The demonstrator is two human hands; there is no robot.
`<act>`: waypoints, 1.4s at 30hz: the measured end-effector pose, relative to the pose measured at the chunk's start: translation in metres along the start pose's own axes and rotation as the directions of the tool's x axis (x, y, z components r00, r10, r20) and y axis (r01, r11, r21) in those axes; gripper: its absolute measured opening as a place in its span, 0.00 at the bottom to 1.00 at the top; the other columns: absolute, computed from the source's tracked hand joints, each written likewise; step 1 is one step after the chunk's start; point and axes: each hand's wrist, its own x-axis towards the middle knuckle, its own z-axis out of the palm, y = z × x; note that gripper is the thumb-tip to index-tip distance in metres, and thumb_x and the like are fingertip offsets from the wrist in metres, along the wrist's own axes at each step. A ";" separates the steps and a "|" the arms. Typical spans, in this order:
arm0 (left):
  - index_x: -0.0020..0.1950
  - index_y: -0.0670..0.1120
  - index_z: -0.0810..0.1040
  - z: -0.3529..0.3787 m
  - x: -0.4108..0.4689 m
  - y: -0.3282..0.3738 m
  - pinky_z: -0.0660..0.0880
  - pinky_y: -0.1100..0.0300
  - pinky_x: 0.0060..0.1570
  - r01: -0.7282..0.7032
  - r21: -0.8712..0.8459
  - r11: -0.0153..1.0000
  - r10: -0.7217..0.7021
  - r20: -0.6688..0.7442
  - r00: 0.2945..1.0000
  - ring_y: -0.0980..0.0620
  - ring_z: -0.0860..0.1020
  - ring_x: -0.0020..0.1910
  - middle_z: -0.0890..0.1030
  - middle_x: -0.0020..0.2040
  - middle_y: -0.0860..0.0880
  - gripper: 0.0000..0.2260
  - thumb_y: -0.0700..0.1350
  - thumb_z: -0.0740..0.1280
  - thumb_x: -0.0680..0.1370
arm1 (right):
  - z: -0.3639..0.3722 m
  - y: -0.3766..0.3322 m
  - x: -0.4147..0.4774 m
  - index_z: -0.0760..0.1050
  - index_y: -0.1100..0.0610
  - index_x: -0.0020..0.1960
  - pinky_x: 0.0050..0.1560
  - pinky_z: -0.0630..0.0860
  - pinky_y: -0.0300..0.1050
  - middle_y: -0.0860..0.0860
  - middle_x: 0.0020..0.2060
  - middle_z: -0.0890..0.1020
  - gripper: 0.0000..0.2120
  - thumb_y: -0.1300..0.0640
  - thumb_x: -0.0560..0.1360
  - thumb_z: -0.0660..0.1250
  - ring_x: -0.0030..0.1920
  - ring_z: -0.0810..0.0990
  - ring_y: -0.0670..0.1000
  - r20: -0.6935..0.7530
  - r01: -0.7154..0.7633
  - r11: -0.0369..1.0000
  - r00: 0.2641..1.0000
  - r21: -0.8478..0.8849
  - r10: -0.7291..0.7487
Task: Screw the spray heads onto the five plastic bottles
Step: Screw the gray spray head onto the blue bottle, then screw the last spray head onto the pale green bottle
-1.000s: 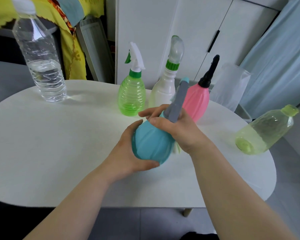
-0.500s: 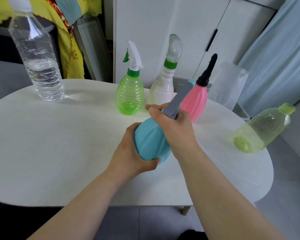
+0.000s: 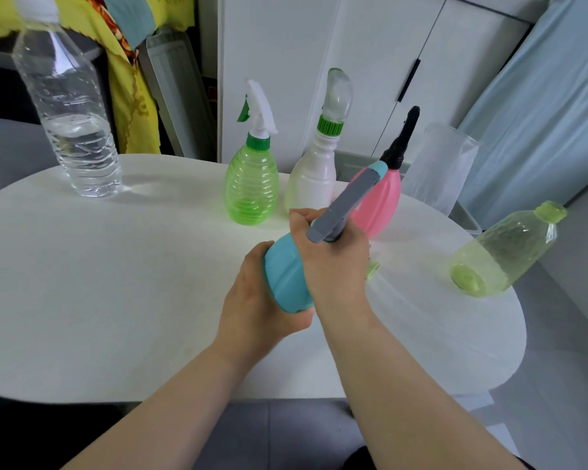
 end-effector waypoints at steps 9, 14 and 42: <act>0.70 0.51 0.56 -0.004 0.005 -0.007 0.61 0.56 0.67 -0.123 0.074 0.990 0.109 0.175 0.978 0.53 0.64 0.66 0.65 0.67 0.54 0.45 0.50 0.77 0.59 | -0.030 0.005 -0.004 0.69 0.41 0.42 0.42 0.71 0.23 0.34 0.39 0.76 0.15 0.59 0.68 0.70 0.43 0.76 0.32 0.023 0.112 0.993 0.993 0.034 -0.113; 0.69 0.49 0.62 -0.001 0.009 -0.017 0.45 0.58 0.70 -0.226 0.367 0.902 0.182 0.150 0.972 0.51 0.58 0.72 0.62 0.72 0.50 0.28 0.54 0.66 0.71 | -0.070 -0.013 0.041 0.71 0.44 0.42 0.32 0.68 0.22 0.38 0.35 0.76 0.11 0.60 0.70 0.67 0.31 0.74 0.30 -0.087 0.183 0.982 0.979 -0.034 -0.185; 0.66 0.53 0.66 0.007 0.016 -0.031 0.45 0.59 0.70 -0.300 0.568 0.766 0.183 0.255 0.949 0.55 0.56 0.72 0.62 0.72 0.53 0.20 0.53 0.60 0.75 | -0.137 0.053 0.170 0.65 0.57 0.63 0.25 0.63 0.22 0.44 0.36 0.69 0.17 0.59 0.75 0.58 0.35 0.66 0.41 -0.154 -0.041 0.970 0.988 -0.241 0.004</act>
